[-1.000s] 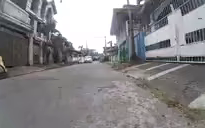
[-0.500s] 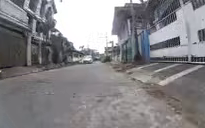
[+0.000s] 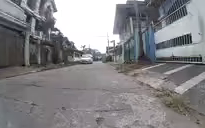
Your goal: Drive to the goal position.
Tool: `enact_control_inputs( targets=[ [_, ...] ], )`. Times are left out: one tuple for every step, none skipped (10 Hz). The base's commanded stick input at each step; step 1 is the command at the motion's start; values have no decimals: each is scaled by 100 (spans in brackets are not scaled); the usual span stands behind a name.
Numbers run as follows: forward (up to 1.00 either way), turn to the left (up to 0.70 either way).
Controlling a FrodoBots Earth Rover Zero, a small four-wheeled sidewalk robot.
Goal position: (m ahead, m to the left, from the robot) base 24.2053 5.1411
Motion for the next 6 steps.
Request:
enact_control_inputs(
  targets=[
    [100,1],
    [100,1],
    [100,1],
    [100,1],
    [100,-1],
    [100,-27]
  ],
)
